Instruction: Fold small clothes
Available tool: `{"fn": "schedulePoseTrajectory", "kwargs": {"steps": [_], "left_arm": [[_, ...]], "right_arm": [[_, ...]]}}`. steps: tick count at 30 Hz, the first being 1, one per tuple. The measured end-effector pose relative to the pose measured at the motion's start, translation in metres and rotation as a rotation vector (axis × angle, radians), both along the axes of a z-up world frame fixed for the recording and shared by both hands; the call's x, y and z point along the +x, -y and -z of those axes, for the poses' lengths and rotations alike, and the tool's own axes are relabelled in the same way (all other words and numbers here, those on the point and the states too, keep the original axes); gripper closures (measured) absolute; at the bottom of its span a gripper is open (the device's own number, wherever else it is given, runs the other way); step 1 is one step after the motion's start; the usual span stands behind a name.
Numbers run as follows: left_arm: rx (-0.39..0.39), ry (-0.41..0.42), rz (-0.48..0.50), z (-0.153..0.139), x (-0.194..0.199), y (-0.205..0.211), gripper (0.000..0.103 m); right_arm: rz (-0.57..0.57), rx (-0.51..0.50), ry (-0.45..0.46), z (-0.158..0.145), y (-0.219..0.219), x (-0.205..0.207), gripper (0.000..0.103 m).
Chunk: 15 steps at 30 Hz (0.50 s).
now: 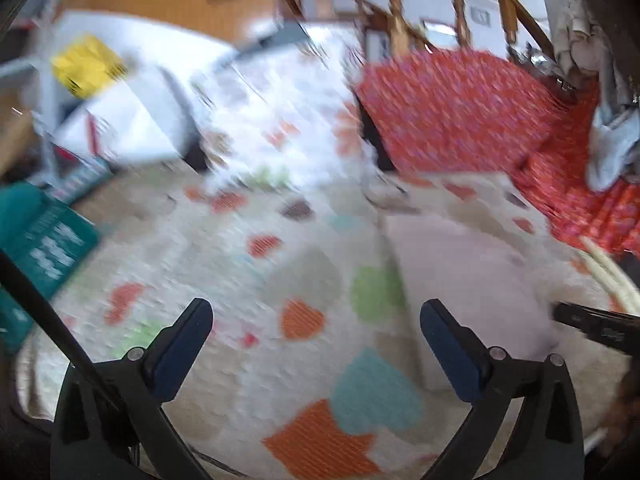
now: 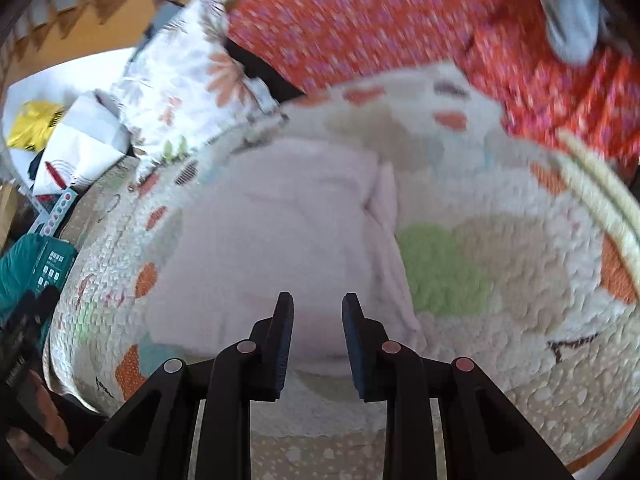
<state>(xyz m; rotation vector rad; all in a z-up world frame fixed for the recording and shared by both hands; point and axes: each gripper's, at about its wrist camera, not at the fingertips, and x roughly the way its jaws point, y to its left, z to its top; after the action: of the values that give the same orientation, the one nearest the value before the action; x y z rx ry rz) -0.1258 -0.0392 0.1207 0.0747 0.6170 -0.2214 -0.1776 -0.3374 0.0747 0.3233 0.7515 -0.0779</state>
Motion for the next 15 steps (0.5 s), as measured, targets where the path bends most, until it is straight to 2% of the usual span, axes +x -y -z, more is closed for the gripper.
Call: {"fn": "schedulePoseTrajectory", "kwargs": {"steps": [1, 4, 7, 11, 15], "left_arm": [[-0.004, -0.035, -0.007, 0.002, 0.006, 0.0, 0.0], [-0.093, -0.174, -0.034, 0.023, 0.024, -0.012, 0.0], [-0.117, -0.28, -0.055, 0.045, 0.036, -0.019, 0.0], [-0.132, -0.308, -0.093, 0.06, 0.037, -0.029, 0.0], [-0.139, -0.321, -0.103, 0.067, 0.038, -0.034, 0.0]], "right_arm": [[-0.006, -0.008, 0.005, -0.002, -0.005, 0.002, 0.075], [-0.04, -0.023, 0.002, 0.0, -0.019, 0.012, 0.075], [-0.074, -0.064, -0.016, 0.007, -0.034, 0.02, 0.075], [-0.112, -0.105, -0.007, 0.008, -0.051, 0.027, 0.075], [-0.193, -0.036, 0.021, 0.006, -0.071, 0.046, 0.075]]}}
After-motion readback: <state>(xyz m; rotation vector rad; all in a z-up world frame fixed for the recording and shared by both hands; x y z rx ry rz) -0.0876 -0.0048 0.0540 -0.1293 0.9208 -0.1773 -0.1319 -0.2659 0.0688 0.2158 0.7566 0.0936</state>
